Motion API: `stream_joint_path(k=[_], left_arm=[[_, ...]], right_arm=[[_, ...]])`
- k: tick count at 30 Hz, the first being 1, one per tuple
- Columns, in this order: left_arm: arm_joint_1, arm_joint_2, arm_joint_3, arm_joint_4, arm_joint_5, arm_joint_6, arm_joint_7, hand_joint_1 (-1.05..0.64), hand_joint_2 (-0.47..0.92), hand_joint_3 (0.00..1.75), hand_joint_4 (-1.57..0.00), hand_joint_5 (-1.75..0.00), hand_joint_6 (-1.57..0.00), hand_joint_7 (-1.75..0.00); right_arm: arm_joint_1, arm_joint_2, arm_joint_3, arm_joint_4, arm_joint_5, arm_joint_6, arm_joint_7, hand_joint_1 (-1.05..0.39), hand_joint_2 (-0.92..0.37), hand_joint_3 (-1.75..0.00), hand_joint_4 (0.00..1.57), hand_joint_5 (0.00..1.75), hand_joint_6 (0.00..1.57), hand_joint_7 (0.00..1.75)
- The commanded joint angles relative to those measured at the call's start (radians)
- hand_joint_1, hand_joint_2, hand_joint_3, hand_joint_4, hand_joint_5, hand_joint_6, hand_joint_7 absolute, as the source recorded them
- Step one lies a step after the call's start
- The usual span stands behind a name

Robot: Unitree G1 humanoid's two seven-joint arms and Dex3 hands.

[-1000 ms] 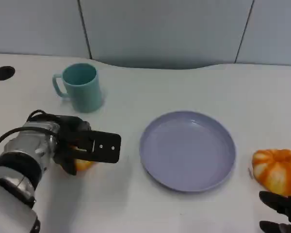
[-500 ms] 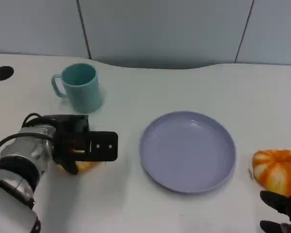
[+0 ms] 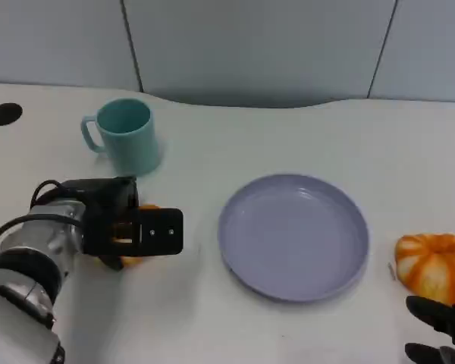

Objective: Grasp the bread from the table and place it into the plate.

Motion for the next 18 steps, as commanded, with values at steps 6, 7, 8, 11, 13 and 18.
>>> stream_joint_path(k=[6, 7, 8, 11, 13, 18], left_arm=[[0.053, 0.01, 0.106, -0.008, -0.097, -0.087, 0.094, -0.09, 0.87, 0.16, -0.75, -1.74, -0.55, -1.74], [0.05, 0.01, 0.121, -0.011, -0.112, -0.086, 0.083, -0.09, 0.86, 0.16, -0.75, -1.75, -0.55, -1.75], [0.047, 0.01, 0.133, -0.014, -0.122, -0.086, 0.076, -0.09, 0.86, 0.15, -0.75, -1.75, -0.56, -1.75], [0.043, 0.018, 0.158, -0.027, -0.145, -0.105, 0.068, -0.07, 0.84, 0.14, -0.75, -1.75, -0.59, -1.75], [0.044, 0.026, 0.174, -0.037, -0.157, -0.132, 0.064, -0.05, 0.83, 0.14, -0.75, -1.75, -0.6, -1.75], [0.043, 0.058, 0.222, -0.083, -0.211, -0.202, 0.007, -0.08, 0.82, 0.15, -0.8, -1.75, -0.63, -1.75]], right_arm=[[0.007, -0.003, -0.006, -0.002, -0.001, -0.008, -0.01, -0.53, -0.92, -0.5, 0.64, 0.0, 0.46, 0.0], [0.007, -0.002, -0.005, -0.004, -0.002, -0.005, -0.011, -0.53, -0.92, -0.5, 0.64, 0.0, 0.46, 0.0], [0.008, -0.002, -0.005, -0.006, -0.002, -0.003, -0.012, -0.53, -0.92, -0.5, 0.64, 0.0, 0.45, 0.0], [0.006, 0.0, -0.004, -0.005, 0.0, -0.002, -0.011, -0.52, -0.92, -0.5, 0.64, 0.0, 0.45, 0.0], [0.006, -0.001, -0.002, -0.003, -0.003, -0.006, -0.011, -0.52, -0.92, -0.5, 0.64, 0.0, 0.44, 0.0], [0.007, 0.002, 0.003, -0.007, -0.011, -0.001, -0.018, -0.51, -0.92, -0.5, 0.65, 0.01, 0.44, 0.0]])
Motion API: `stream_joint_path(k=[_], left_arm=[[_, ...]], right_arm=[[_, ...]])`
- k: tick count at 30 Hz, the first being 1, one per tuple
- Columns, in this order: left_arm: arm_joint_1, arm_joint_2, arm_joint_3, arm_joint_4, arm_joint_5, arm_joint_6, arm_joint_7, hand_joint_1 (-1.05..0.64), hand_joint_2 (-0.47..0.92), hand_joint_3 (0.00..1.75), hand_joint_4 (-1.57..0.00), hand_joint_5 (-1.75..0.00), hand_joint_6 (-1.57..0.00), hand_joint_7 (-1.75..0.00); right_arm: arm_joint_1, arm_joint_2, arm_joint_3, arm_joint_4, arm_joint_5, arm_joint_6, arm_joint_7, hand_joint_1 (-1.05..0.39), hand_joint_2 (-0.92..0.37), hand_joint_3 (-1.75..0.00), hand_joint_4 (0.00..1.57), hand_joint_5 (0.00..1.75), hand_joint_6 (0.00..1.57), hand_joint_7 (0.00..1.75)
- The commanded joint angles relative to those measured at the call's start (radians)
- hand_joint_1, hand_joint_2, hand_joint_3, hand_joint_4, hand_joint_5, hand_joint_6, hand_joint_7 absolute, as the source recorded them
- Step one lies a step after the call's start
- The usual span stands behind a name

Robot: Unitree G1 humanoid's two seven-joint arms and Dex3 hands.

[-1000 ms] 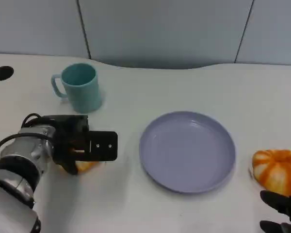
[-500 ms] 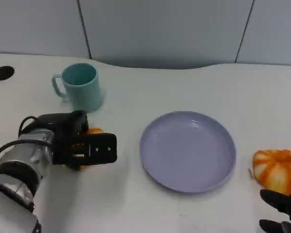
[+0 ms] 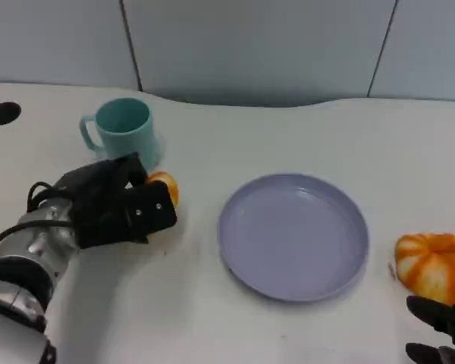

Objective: Grasp the bread from the table and place it into the plate.

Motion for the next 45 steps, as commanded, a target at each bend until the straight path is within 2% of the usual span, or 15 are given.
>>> stream_joint_path(k=[1, 4, 7, 14, 21, 29, 36, 39, 44, 45], left_arm=[[0.003, 0.046, 0.041, -0.05, -0.05, -0.045, -0.058, -0.08, 0.83, 0.15, -0.79, -1.75, -0.61, -1.75], [0.003, 0.061, 0.062, -0.097, -0.079, -0.064, -0.118, -0.1, 0.83, 0.15, -0.77, -1.75, -0.58, -1.75], [0.009, 0.07, 0.076, -0.159, -0.105, -0.101, -0.166, -0.12, 0.83, 0.14, -0.8, -1.75, -0.61, -1.75], [-0.011, 0.035, 0.077, -0.226, -0.123, -0.152, -0.219, -0.1, 0.81, 0.12, -0.83, -1.75, -0.66, -1.75], [-0.055, -0.042, 0.043, -0.222, -0.093, -0.17, -0.229, -0.06, 0.82, 0.13, -0.82, -1.75, -0.65, -1.75], [-0.122, -0.15, -0.05, -0.183, -0.025, -0.141, -0.243, -0.08, 0.82, 0.12, -0.8, -1.75, -0.63, -1.75], [-0.17, -0.236, -0.163, -0.111, 0.089, -0.156, -0.178, 0.01, 0.82, 0.11, -0.83, -1.75, -0.65, -1.75], [-0.184, -0.273, -0.215, -0.074, 0.151, -0.135, -0.132, -0.05, 0.88, 0.15, -0.75, -1.75, -0.62, -1.75], [-0.194, -0.297, -0.242, -0.039, 0.182, -0.112, -0.094, -0.06, 0.89, 0.15, -0.73, -1.75, -0.6, -1.75], [-0.198, -0.309, -0.254, -0.028, 0.196, -0.094, -0.082, -0.06, 0.88, 0.14, -0.68, -1.75, -0.57, -1.75]], right_arm=[[0.006, 0.001, 0.0, -0.008, -0.002, 0.003, -0.01, -0.52, -0.92, -0.49, 0.64, 0.01, 0.44, 0.0], [0.004, 0.003, 0.002, -0.009, 0.002, 0.008, -0.011, -0.54, -0.92, -0.49, 0.64, 0.0, 0.45, 0.01], [0.002, 0.002, 0.005, -0.006, 0.0, 0.006, -0.01, -0.54, -0.92, -0.49, 0.64, 0.0, 0.45, 0.0], [0.002, 0.005, 0.012, -0.002, -0.003, 0.002, -0.014, -0.52, -0.92, -0.49, 0.65, 0.01, 0.46, 0.01], [0.002, 0.004, 0.026, -0.006, -0.008, 0.005, -0.02, -0.53, -0.92, -0.49, 0.64, 0.01, 0.46, 0.0], [0.007, 0.006, 0.049, -0.013, -0.031, 0.005, -0.031, -0.53, -0.92, -0.49, 0.65, 0.01, 0.46, 0.0], [0.008, 0.01, 0.06, -0.001, -0.044, -0.016, -0.031, -0.51, -0.92, -0.5, 0.66, 0.01, 0.47, 0.01], [0.009, 0.013, 0.063, -0.003, -0.045, -0.015, -0.032, -0.51, -0.92, -0.49, 0.66, 0.02, 0.48, 0.01], [0.012, 0.013, 0.064, -0.004, -0.044, -0.021, -0.03, -0.5, -0.92, -0.49, 0.66, 0.01, 0.48, 0.01], [0.015, 0.013, 0.065, -0.004, -0.044, -0.026, -0.029, -0.5, -0.92, -0.49, 0.66, 0.01, 0.48, 0.01]])
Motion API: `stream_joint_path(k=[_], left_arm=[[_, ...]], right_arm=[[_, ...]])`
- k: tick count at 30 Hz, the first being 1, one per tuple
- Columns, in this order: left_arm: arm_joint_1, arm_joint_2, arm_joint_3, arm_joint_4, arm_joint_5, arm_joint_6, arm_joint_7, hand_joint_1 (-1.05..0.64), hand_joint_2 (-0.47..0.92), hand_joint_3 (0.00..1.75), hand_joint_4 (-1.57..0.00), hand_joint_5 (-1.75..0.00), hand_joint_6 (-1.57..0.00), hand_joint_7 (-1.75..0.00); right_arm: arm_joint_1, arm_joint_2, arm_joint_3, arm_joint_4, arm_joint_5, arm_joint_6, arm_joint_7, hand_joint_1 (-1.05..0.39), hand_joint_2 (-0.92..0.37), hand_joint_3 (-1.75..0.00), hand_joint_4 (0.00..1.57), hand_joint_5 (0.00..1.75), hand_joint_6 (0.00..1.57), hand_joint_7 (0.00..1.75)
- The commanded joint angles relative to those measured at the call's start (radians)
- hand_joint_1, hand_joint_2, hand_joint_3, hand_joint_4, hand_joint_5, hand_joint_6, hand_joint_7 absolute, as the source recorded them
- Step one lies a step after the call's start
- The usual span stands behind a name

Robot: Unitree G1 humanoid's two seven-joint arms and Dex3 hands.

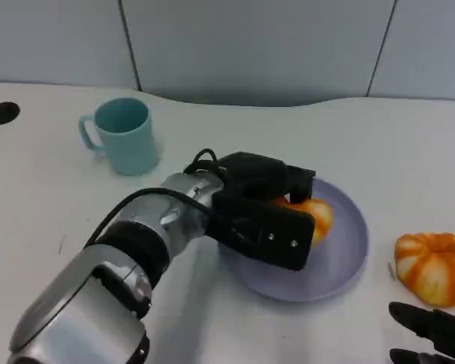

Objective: Grasp the bread from the table and place it into the plate.

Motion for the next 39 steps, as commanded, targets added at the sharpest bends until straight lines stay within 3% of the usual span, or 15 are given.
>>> stream_joint_path(k=[1, 3, 5, 7, 8, 12, 15, 20, 25, 32, 39], left_arm=[[-0.043, -0.027, -0.034, 0.041, 0.045, 0.052, 0.056, -0.06, 0.88, 0.13, -0.65, -1.75, -0.56, -1.75], [-0.046, -0.033, -0.046, 0.051, 0.057, 0.057, 0.075, -0.09, 0.9, 0.12, -0.58, -1.7, -0.5, -1.67], [-0.049, -0.031, -0.063, 0.055, 0.077, 0.049, 0.104, -0.13, 0.92, 0.08, -0.56, -1.48, -0.54, -1.41], [-0.051, -0.032, -0.09, 0.066, 0.108, 0.06, 0.131, -0.15, 0.92, 0.07, -0.51, -1.54, -0.49, -1.43], [-0.053, -0.032, -0.101, 0.071, 0.121, 0.065, 0.134, -0.19, 0.92, 0.05, -0.49, -1.41, -0.49, -1.26], [-0.064, -0.031, -0.114, 0.08, 0.131, 0.06, 0.102, -0.45, 0.87, 0.0, -0.5, -0.56, -0.66, -0.28], [-0.065, -0.035, -0.116, 0.081, 0.134, 0.059, 0.096, -0.59, 0.85, 0.0, -0.41, -0.18, -0.53, -0.03], [-0.06, -0.037, -0.119, 0.083, 0.131, 0.058, 0.105, -0.69, 0.84, 0.0, -0.23, -0.02, -0.31, 0.0], [-0.069, -0.038, -0.123, 0.087, 0.131, 0.068, 0.076, -0.85, 0.87, 0.01, -0.01, 0.0, -0.07, 0.0], [-0.079, -0.036, -0.084, 0.078, 0.091, 0.094, 0.0, -0.96, 0.89, 0.01, 0.0, 0.0, -0.01, 0.0], [-0.085, 0.055, 0.032, 0.025, -0.035, 0.026, -0.146, -0.93, 0.88, 0.0, 0.0, 0.0, -0.03, -0.01]], right_arm=[[0.014, 0.0, -0.001, -0.004, -0.004, -0.024, -0.005, -0.5, -0.92, -0.49, 0.66, 0.01, 0.48, 0.01], [0.017, 0.0, 0.0, -0.005, -0.005, -0.027, -0.006, -0.5, -0.92, -0.49, 0.66, 0.01, 0.47, 0.0], [0.019, 0.001, 0.0, -0.004, -0.004, -0.031, -0.006, -0.5, -0.92, -0.48, 0.66, 0.01, 0.47, 0.0], [0.022, 0.003, 0.002, -0.011, -0.004, -0.024, -0.009, -0.5, -0.92, -0.48, 0.67, 0.02, 0.47, 0.0], [0.022, 0.003, 0.002, -0.013, -0.004, -0.023, -0.009, -0.5, -0.92, -0.48, 0.67, 0.02, 0.47, 0.0], [0.023, 0.004, 0.005, -0.013, -0.002, -0.02, -0.011, -0.5, -0.92, -0.47, 0.66, 0.01, 0.47, 0.0], [0.023, 0.007, 0.006, -0.015, 0.002, -0.016, -0.011, -0.5, -0.92, -0.47, 0.66, 0.01, 0.47, 0.0], [0.025, 0.003, 0.009, -0.012, -0.007, -0.034, -0.008, -0.49, -0.92, -0.48, 0.66, 0.01, 0.47, 0.0], [0.026, -0.002, 0.011, -0.011, -0.018, -0.04, -0.008, -0.48, -0.92, -0.5, 0.66, 0.01, 0.47, 0.0], [0.022, 0.005, 0.004, -0.007, -0.007, -0.034, -0.005, -0.48, -0.92, -0.49, 0.67, 0.01, 0.48, 0.0], [0.018, 0.005, 0.0, -0.002, -0.001, -0.027, -0.006, -0.5, -0.92, -0.48, 0.67, 0.01, 0.48, 0.0]])
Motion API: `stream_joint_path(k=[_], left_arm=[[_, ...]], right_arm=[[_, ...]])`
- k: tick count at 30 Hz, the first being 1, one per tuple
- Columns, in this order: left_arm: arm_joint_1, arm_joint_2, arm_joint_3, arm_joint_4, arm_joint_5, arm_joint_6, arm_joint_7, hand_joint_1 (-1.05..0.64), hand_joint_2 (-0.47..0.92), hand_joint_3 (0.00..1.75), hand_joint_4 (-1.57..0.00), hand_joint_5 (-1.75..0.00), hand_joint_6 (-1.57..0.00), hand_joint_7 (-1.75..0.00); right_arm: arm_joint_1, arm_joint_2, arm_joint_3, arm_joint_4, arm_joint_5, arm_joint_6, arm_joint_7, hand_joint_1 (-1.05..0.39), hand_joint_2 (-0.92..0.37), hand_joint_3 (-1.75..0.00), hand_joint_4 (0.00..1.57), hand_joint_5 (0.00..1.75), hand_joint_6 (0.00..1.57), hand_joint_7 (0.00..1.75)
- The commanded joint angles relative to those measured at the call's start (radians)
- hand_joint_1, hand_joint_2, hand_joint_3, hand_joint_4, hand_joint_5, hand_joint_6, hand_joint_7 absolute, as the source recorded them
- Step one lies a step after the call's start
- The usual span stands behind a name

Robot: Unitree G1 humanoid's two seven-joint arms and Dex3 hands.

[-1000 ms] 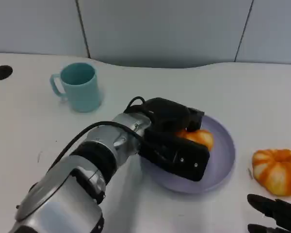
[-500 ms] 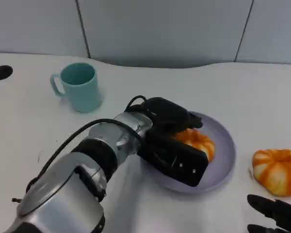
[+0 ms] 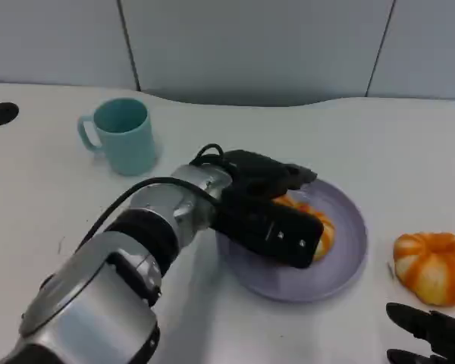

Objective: Grasp the bread from the table and place it into the plate.

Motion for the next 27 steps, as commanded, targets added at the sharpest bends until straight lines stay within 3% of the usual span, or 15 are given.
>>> stream_joint_path(k=[1, 8, 12, 16, 24, 25, 27], left_arm=[[-0.017, 0.083, 0.077, -0.045, -0.088, -0.044, -0.108, -0.92, 0.88, 0.0, 0.0, 0.0, -0.03, -0.01], [0.068, 0.213, 0.222, -0.155, -0.279, -0.084, -0.335, -0.86, 0.91, 0.01, 0.0, 0.0, -0.03, -0.01], [0.187, 0.284, 0.352, -0.244, -0.46, -0.127, -0.453, -0.83, 0.9, 0.0, -0.02, -0.01, -0.07, -0.02], [0.339, 0.338, 0.456, -0.422, -0.598, -0.073, -0.505, -0.66, 0.89, 0.01, -0.15, -0.09, -0.19, -0.06], [0.652, 0.421, 0.584, -0.815, -0.747, 0.138, -0.498, -0.52, 0.9, 0.0, -0.33, -0.22, -0.37, -0.09], [0.7, 0.433, 0.598, -0.859, -0.747, 0.159, -0.484, -0.53, 0.91, 0.0, -0.36, -0.3, -0.41, -0.09], [0.776, 0.446, 0.622, -0.928, -0.75, 0.199, -0.461, -0.52, 0.91, 0.0, -0.29, -0.69, -0.5, -0.06]], right_arm=[[0.003, -0.004, -0.012, 0.002, 0.013, 0.006, 0.001, -0.5, -0.92, -0.48, 0.67, 0.01, 0.48, 0.0], [-0.003, -0.005, -0.013, 0.002, 0.01, 0.012, -0.001, -0.5, -0.92, -0.48, 0.67, 0.01, 0.48, 0.0], [-0.005, -0.01, -0.019, -0.003, 0.013, 0.025, 0.001, -0.51, -0.92, -0.48, 0.67, 0.01, 0.48, 0.0], [-0.006, -0.011, -0.026, 0.006, 0.022, 0.02, 0.009, -0.5, -0.92, -0.48, 0.66, 0.0, 0.48, 0.0], [-0.002, -0.015, -0.044, 0.015, 0.035, 0.01, 0.023, -0.5, -0.92, -0.48, 0.66, 0.01, 0.48, 0.0], [-0.002, -0.015, -0.046, 0.016, 0.037, 0.01, 0.026, -0.51, -0.92, -0.48, 0.66, 0.0, 0.49, 0.0], [-0.001, -0.016, -0.049, 0.017, 0.038, 0.011, 0.029, -0.51, -0.92, -0.48, 0.65, 0.0, 0.48, 0.0]])
